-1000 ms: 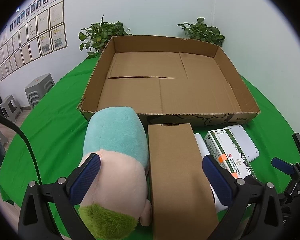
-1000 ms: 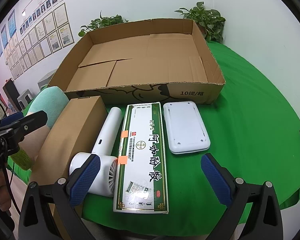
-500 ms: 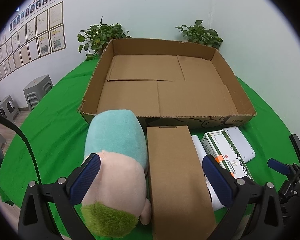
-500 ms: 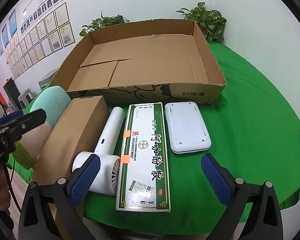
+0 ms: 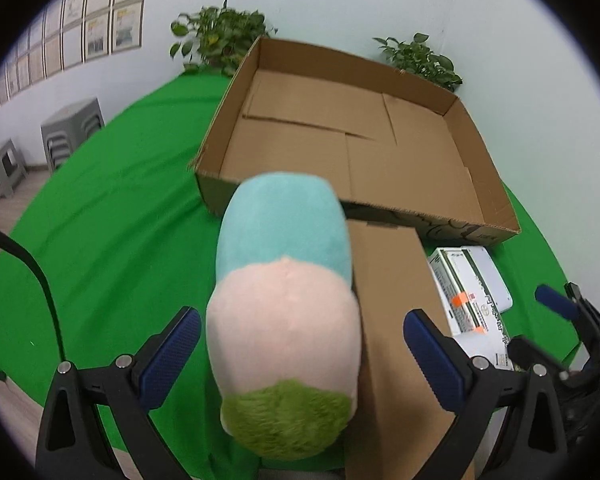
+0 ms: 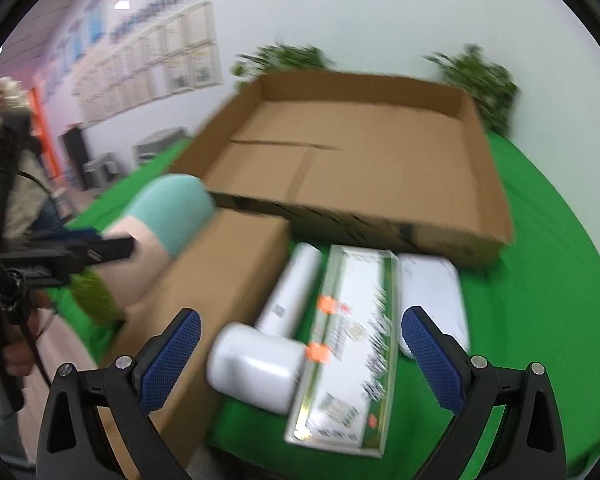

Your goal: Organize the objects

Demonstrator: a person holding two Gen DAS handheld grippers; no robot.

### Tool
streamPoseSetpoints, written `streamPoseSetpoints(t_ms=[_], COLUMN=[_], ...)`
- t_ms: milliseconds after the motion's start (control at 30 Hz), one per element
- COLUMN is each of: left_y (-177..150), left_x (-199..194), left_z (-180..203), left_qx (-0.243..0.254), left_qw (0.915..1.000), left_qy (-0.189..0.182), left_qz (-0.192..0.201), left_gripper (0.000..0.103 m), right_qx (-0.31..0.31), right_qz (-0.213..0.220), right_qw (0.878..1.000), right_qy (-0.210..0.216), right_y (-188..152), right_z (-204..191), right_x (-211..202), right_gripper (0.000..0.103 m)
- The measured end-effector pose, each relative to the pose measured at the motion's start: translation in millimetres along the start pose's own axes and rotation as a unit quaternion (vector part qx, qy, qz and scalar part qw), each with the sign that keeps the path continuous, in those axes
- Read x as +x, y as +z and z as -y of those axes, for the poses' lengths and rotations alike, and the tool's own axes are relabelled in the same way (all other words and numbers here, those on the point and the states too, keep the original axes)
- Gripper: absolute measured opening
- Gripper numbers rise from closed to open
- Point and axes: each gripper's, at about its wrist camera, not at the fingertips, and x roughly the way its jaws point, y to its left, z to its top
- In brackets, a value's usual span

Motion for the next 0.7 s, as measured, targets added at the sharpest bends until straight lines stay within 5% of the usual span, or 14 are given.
streamPoseSetpoints(t_ms=[100,333,567,700], left_y=[-8,-19,-38,-48], left_x=[7,-7,-29,-36], left_z=[-10,-31,-46,-45], left_qx=[-0.004,-0.022,-0.017,-0.008], left_qw=[0.9999,0.9989,0.9989,0.9987], left_qy=[-0.006,-0.042,-0.037,-0.039], left_qz=[-0.008,0.008,0.021,0.032], left_gripper=[0.077,0.066,0.064,0.064], right_qx=[-0.034,-0.058,0.016,0.056], right_qz=[0.016,-0.016,-0.151,-0.196], right_qw=[0.997,0.973,0.947,0.939], right_qy=[0.073,0.222,0.282,0.279], right_y=[13,51,73,74], right_z=[-10,-53,-84,-95], right_x=[-6,20,114,153], right_gripper=[0.101,0.102,0.102,0.103])
